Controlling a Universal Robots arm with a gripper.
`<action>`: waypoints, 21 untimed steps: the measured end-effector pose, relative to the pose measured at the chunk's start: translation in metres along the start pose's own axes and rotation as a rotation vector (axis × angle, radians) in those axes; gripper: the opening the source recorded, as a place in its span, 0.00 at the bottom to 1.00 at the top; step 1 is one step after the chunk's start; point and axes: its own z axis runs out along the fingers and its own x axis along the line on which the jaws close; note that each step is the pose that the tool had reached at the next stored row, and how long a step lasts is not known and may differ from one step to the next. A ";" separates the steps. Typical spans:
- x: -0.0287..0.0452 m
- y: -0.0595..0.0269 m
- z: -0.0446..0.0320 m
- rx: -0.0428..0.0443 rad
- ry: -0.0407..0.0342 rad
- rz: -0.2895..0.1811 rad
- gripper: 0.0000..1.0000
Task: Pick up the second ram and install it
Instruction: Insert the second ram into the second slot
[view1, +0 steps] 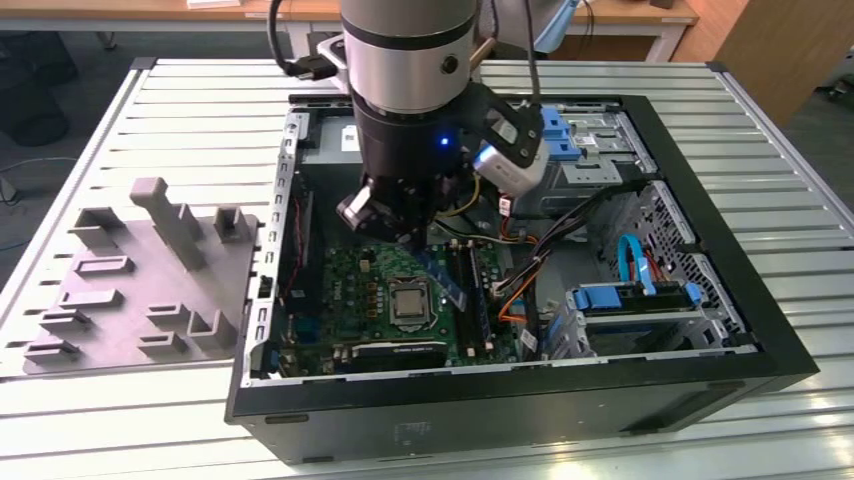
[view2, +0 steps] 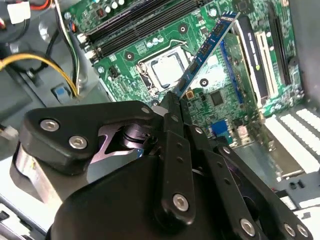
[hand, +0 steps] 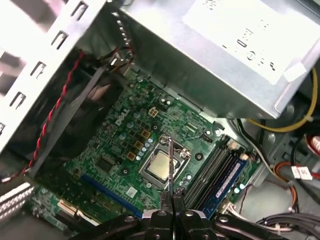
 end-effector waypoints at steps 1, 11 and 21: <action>0.0000 0.0000 0.0001 0.0007 0.0002 0.018 0.13; 0.0000 0.0000 0.0006 0.0078 0.0024 0.201 0.13; 0.0001 0.0000 0.0014 0.0148 0.0045 0.382 0.13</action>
